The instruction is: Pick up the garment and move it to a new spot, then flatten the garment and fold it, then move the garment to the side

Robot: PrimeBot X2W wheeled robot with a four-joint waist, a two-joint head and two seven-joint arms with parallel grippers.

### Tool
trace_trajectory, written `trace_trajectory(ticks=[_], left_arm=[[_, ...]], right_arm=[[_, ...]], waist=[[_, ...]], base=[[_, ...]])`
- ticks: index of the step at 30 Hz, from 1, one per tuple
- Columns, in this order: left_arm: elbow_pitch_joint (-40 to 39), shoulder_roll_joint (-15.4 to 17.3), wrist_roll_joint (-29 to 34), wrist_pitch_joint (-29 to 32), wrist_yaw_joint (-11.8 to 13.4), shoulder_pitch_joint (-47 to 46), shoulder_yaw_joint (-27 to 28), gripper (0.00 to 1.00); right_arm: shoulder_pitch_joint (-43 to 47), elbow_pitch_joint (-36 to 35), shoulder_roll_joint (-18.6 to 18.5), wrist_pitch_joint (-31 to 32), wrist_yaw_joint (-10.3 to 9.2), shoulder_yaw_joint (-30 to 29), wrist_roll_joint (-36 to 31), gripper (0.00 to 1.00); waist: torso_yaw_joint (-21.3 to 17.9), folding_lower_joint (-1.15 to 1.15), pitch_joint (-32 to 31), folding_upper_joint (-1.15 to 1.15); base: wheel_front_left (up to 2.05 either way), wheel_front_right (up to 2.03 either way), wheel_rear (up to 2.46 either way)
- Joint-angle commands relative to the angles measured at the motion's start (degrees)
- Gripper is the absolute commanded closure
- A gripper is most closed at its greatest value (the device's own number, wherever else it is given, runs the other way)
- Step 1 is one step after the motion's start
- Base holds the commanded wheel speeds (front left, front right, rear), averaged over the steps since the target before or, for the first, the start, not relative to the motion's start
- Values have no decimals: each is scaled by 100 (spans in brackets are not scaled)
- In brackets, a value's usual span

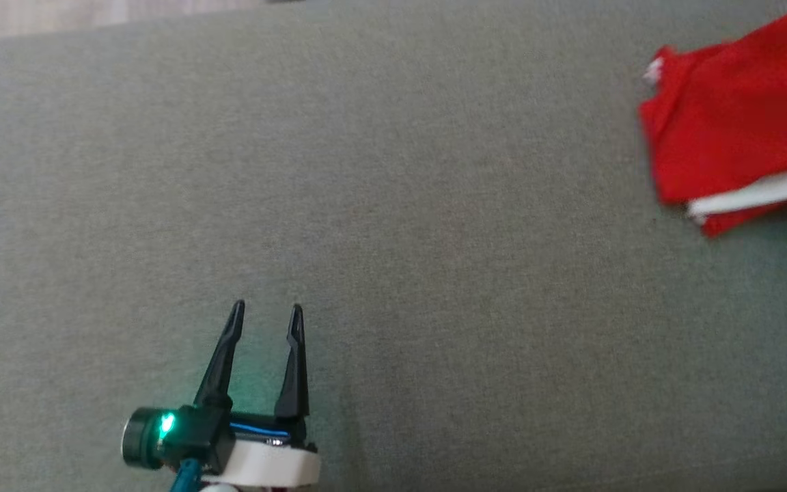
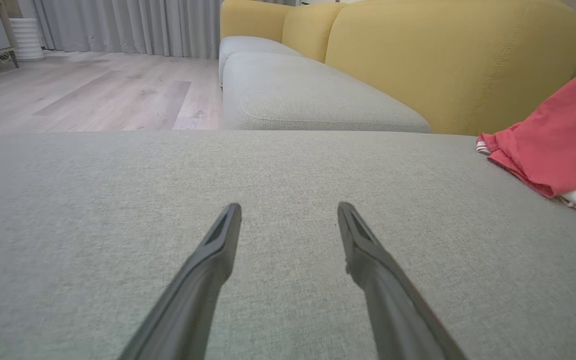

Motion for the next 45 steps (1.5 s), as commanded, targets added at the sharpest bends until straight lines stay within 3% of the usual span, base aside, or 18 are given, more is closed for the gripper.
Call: trace_trajectory(ticks=[1,2,3,12,22,26,28,33,37,45], left_arm=[[-210,-42,58,-55,-22,-200,187,0],[-227,-42,43,-55,-66,-256,184,0],[-225,-42,25,-55,-86,-274,184,0],[-191,-42,-241,-55,-225,-246,75,0],[-32,-42,-343,-55,206,205,60,0],[-115,-42,-324,-55,258,307,74,0],[-198,-42,-265,-55,263,348,115,0],[-674,-42,-142,-55,230,530,290,0],[-944,-42,-43,-55,195,837,447,0],[-954,-42,80,-55,157,1199,646,0]], right_arm=[[-99,-148,-397,-19,39,-171,-108,100],[-109,-127,-528,1,39,-312,-203,58],[-109,-113,-534,20,39,-387,-238,0],[584,-489,294,-325,39,-521,-831,0],[2402,-981,1763,-1114,39,-93,-1298,0],[2967,-1195,2286,-1565,39,-254,-1764,0],[3261,-1477,2541,-1630,39,-453,-2085,0],[4182,-3126,3217,-1642,39,-1267,-2882,0],[4899,-3835,3437,-1643,39,-1488,-3283,0],[5329,-3996,3557,-1643,39,-1545,-3196,0]], waist=[[-151,-1,225,0],[-166,-1,274,0],[-169,-1,281,0],[-16,-1,-344,0],[392,-1,-1536,0],[561,-1,-1773,0],[643,-1,-1857,0],[695,-1,-1927,0],[642,-1,-1970,0],[540,-1,-1968,0]], base=[[0,0,0],[0,0,0],[0,0,0],[0,0,0],[0,0,0],[0,0,0],[0,0,0],[0,0,0],[0,0,0],[0,0,0]])
